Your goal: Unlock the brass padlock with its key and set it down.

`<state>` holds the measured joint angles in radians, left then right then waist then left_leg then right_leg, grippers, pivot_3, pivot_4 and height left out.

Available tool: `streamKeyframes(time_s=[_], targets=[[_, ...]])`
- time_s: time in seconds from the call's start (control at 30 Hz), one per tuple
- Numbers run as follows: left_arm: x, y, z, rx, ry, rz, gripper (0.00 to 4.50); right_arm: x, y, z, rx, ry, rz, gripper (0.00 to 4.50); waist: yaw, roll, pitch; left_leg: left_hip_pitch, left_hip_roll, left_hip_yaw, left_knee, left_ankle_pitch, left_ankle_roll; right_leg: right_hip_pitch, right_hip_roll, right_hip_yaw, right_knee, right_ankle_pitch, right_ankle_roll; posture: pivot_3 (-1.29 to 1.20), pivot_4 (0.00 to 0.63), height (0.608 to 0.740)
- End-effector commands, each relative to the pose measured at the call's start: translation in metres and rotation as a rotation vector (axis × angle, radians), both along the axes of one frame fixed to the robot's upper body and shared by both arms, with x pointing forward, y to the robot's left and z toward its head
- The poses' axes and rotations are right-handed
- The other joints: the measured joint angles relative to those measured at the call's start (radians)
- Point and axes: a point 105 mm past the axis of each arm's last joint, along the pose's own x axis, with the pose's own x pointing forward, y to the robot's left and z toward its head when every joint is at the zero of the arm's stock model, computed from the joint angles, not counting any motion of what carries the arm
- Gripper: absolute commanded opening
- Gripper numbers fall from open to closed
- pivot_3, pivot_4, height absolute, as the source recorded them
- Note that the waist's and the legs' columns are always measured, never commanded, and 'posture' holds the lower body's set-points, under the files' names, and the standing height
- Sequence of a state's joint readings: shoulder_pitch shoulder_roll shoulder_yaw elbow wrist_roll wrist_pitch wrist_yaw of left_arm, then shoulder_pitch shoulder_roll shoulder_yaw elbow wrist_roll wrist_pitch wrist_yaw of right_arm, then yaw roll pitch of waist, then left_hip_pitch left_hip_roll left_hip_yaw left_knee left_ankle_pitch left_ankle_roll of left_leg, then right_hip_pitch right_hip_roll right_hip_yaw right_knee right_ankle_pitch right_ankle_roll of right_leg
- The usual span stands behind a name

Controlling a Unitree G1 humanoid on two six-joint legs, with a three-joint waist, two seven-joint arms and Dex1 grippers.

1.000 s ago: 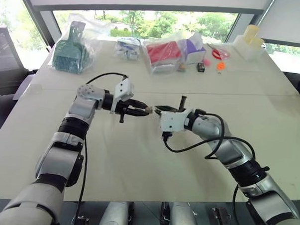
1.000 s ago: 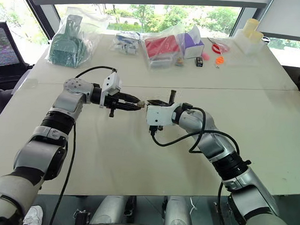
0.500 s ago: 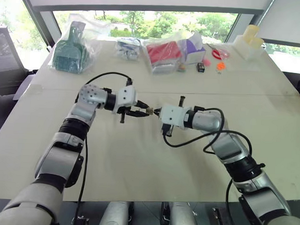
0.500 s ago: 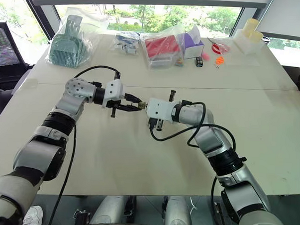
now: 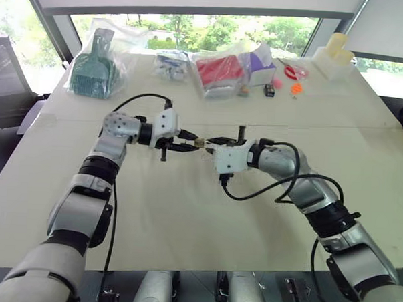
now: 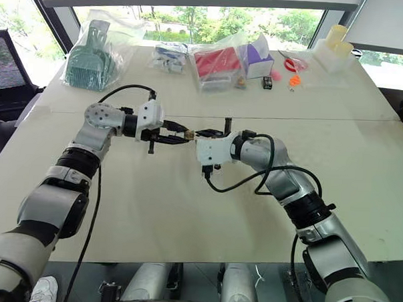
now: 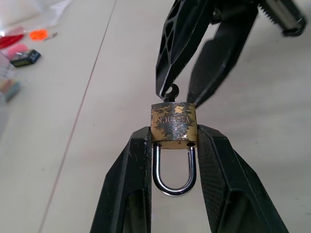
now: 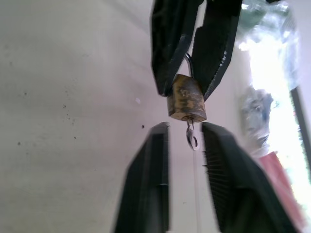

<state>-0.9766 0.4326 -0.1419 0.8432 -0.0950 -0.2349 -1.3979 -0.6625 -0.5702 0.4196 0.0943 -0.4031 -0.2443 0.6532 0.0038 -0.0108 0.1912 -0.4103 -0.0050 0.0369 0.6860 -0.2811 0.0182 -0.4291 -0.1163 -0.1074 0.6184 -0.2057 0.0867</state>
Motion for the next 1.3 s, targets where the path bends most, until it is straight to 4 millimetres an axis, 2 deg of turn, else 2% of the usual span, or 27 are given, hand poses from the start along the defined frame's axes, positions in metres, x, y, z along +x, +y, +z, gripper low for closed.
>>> streamKeyframes(time_s=[0.03, 0.13, 0.43, 0.5, 0.57, 0.77, 1.0, 1.07, 1.1, 1.13, 1.23, 1.3], targets=[[-0.003, 0.000, 0.025, -0.046, 0.015, -0.035, 0.73, -0.003, 0.001, 0.015, 0.026, -0.136, 0.054, 2.94, -0.002, 0.000, 0.000, 0.000, 0.000, 0.000, 0.000, 0.000, 0.000, 0.000, 0.000, 0.000, 0.000, 0.000, 0.000, 0.00, 0.150, 0.740], [-0.006, 0.001, 0.025, -0.036, 0.050, -0.050, 0.73, -0.006, 0.004, 0.021, 0.040, -0.190, 0.093, 4.47, -0.002, 0.000, 0.000, 0.000, 0.000, 0.000, 0.000, 0.000, 0.000, 0.000, 0.000, 0.000, 0.000, 0.000, 0.000, 0.00, 0.150, 0.740], [-0.019, 0.004, 0.034, -0.035, 0.169, -0.127, 0.73, -0.013, 0.016, 0.040, 0.064, -0.359, 0.226, 4.47, -0.003, 0.000, 0.000, 0.000, 0.000, 0.000, 0.000, 0.000, 0.000, 0.000, 0.000, 0.000, 0.000, 0.000, 0.000, 0.00, 0.150, 0.740], [-0.020, 0.004, 0.035, -0.036, 0.172, -0.128, 0.73, -0.015, 0.017, 0.040, 0.062, -0.371, 0.250, 3.94, -0.003, 0.000, 0.000, 0.000, 0.000, 0.000, 0.000, 0.000, 0.000, 0.000, 0.000, 0.001, 0.000, 0.000, 0.000, 0.00, 0.150, 0.740], [-0.020, 0.004, 0.036, -0.038, 0.175, -0.128, 0.73, -0.016, 0.019, 0.039, 0.058, -0.376, 0.262, 3.15, -0.003, 0.000, 0.000, 0.000, 0.000, 0.000, 0.000, 0.000, 0.000, 0.000, 0.000, 0.001, 0.000, 0.000, 0.000, 0.00, 0.150, 0.740], [-0.022, 0.002, 0.040, -0.053, 0.194, -0.145, 0.73, -0.020, 0.026, 0.038, 0.051, -0.396, 0.314, 0.02, -0.007, 0.000, 0.000, 0.000, 0.000, 0.000, 0.000, 0.000, 0.000, 0.000, 0.000, 0.001, 0.000, 0.000, 0.000, 0.00, 0.150, 0.740], [-0.021, 0.003, 0.038, -0.041, 0.198, -0.127, 0.73, -0.020, 0.030, 0.039, 0.047, -0.409, 0.336, 0.02, -0.016, 0.000, 0.000, 0.000, 0.000, -0.001, 0.000, 0.000, 0.000, 0.000, 0.000, 0.001, 0.000, 0.000, 0.000, 0.00, 0.150, 0.740], [-0.019, 0.005, 0.034, -0.025, 0.194, -0.101, 1.77, -0.019, 0.030, 0.039, 0.048, -0.403, 0.333, 0.00, -0.016, 0.000, 0.000, 0.000, 0.000, -0.001, 0.000, 0.000, 0.000, 0.000, 0.000, 0.001, 0.000, 0.000, 0.000, 0.00, 0.150, 0.740], [-0.018, 0.006, 0.033, -0.021, 0.196, -0.094, 2.10, -0.018, 0.030, 0.039, 0.048, -0.399, 0.330, 0.00, -0.016, 0.000, 0.000, 0.000, 0.000, -0.001, 0.000, 0.000, 0.000, 0.000, 0.000, 0.001, 0.000, 0.000, 0.000, 0.00, 0.150, 0.740], [-0.018, 0.007, 0.032, -0.020, 0.195, -0.087, 2.63, -0.018, 0.030, 0.038, 0.047, -0.395, 0.328, 0.00, -0.016, 0.000, 0.000, 0.000, 0.000, -0.001, 0.000, 0.000, 0.000, 0.000, 0.000, 0.001, 0.000, 0.000, 0.000, 0.00, 0.150, 0.740], [-0.014, 0.011, 0.039, -0.071, 0.179, -0.042, 3.94, -0.016, 0.028, 0.037, 0.049, -0.388, 0.316, 0.00, -0.015, 0.000, 0.000, 0.000, 0.000, -0.001, 0.000, 0.000, 0.000, 0.000, 0.000, 0.001, 0.000, 0.000, 0.000, 0.00, 0.150, 0.740], [-0.012, 0.015, 0.048, -0.123, 0.177, -0.013, 4.48, -0.015, 0.026, 0.036, 0.048, -0.384, 0.307, 0.00, -0.016, 0.000, 0.000, 0.000, 0.000, -0.001, 0.000, 0.000, 0.000, 0.000, 0.000, 0.002, 0.000, 0.000, 0.000, 0.00, 0.150, 0.740]])
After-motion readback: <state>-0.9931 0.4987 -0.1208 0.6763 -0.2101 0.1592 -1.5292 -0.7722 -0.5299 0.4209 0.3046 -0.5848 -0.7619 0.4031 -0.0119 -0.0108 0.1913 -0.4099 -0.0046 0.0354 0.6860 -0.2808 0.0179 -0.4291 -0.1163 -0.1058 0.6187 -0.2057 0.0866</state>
